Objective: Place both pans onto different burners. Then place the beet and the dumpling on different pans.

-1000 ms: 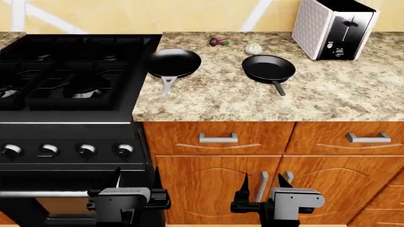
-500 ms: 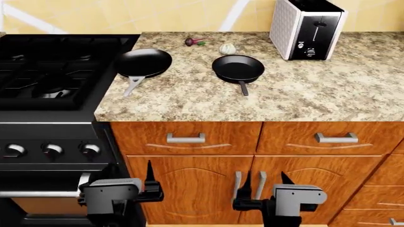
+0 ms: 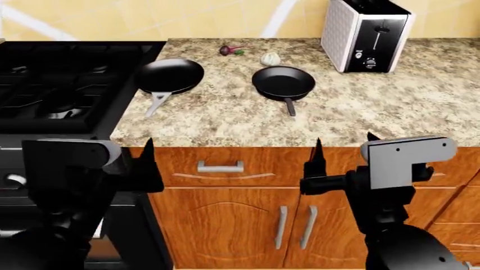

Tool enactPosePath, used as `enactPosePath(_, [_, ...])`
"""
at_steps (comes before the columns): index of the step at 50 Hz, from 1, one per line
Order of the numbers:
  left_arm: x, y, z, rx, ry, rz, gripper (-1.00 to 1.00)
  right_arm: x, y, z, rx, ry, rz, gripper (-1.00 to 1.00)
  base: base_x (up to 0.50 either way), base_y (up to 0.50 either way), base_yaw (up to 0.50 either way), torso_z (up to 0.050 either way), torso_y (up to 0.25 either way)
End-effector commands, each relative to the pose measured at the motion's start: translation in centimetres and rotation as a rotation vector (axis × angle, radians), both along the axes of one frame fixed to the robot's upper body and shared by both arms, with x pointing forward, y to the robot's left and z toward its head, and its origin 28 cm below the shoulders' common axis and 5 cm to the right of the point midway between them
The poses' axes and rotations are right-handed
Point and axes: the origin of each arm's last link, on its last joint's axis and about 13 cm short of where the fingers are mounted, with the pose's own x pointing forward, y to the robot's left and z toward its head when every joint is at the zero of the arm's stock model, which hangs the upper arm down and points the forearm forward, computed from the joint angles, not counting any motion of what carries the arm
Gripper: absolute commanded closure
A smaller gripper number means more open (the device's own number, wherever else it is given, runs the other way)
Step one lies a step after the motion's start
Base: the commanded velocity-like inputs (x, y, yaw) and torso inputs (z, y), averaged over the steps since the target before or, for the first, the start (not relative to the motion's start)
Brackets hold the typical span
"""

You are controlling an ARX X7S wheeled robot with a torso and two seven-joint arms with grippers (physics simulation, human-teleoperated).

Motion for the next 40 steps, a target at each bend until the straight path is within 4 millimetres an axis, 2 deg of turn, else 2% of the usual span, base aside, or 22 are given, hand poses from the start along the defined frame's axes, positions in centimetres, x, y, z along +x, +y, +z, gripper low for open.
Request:
enactPosePath(1, [-1.19, 0.42, 3.73, 0.124, -0.057, -0.027, -1.00, -0.89, -0.62, 4.35, -0.081, -0.091, 0.006, -1.00, 0.50, 0.00, 0.00, 0.000, 0.000])
enactPosePath(8, [-1.36, 0.54, 4.47, 0.120, -0.085, -0.023, -1.00, -0.90, -0.62, 4.69, -0.083, -0.104, -0.001, -1.00, 0.50, 0.00, 0.00, 0.000, 0.000])
enactPosePath(40, [-1.62, 0.83, 4.39, 0.124, -0.100, -0.012, -1.00, -0.99, -0.50, 4.70, -0.072, -0.093, -0.017, -1.00, 0.50, 0.00, 0.00, 0.000, 0.000])
